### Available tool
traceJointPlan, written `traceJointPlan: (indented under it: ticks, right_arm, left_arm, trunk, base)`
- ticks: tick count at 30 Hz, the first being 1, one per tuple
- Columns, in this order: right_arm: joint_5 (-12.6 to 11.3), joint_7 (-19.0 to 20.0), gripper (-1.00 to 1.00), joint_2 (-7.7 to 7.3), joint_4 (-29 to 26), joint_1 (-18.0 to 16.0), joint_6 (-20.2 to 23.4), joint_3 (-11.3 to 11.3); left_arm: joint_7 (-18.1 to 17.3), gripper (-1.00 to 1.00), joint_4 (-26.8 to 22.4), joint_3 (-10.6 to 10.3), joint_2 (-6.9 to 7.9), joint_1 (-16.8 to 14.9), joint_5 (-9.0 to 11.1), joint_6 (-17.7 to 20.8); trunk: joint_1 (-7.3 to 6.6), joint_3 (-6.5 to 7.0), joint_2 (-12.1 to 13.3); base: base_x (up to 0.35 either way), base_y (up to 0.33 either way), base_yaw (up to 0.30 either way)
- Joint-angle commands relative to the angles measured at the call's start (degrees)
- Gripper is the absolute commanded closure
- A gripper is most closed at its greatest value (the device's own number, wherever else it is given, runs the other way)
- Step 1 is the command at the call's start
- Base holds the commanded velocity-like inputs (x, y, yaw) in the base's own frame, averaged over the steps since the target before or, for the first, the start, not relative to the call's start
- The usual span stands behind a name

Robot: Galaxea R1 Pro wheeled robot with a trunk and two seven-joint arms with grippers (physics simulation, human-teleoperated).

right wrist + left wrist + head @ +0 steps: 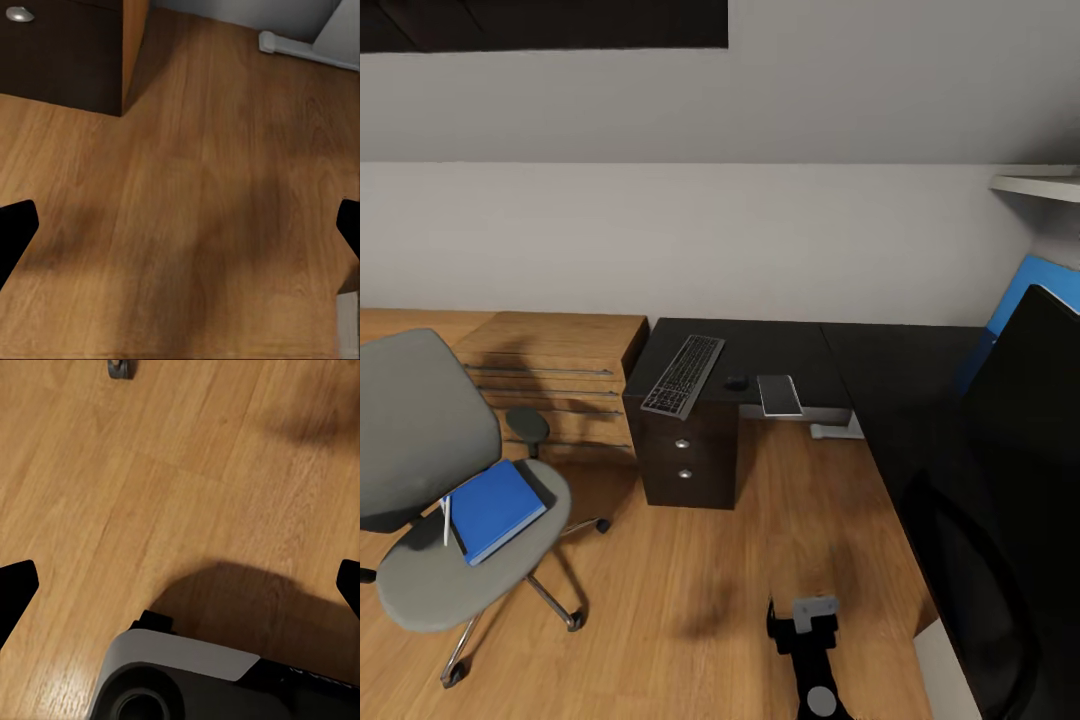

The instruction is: In the bedroom, organize the workspace by keeping the computer under the desk, ensuring the monitor is on the desk, placing the keyboard on the desk next to the monitor, placing the mouse on the desk next to the keyboard, moving the folder from the swivel chair onto the desk next to the mouse, stacking the notebook on top of the folder with the pen on top of the notebook, and positioning the swivel chair next to the desk.

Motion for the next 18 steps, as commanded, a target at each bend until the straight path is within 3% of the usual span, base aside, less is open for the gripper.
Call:
traceJointPlan:
  ticks: [1, 18]
  right_arm:
    - [0.41, -0.55, -1.0, -0.01, 1.01, -0.05, -0.23, 0.24]
    - [0.33, -0.59, -1.0, 0.03, 19.61, -0.05, -9.95, 0.07]
  left_arm:
    - [0.19, -1.0, 0.06, -0.09, -0.01, -0.03, 0.03, -0.31]
    - [0.19, -1.0, 1.11, -0.01, 0.13, -0.03, 0.14, -2.03]
  trunk:
    - [0.0, -0.05, -0.03]
    - [0.0, -0.05, -0.03]
  base:
    - [0.0, 0.0, 0.0]
    - [-0.001, 0.0, 0.0]
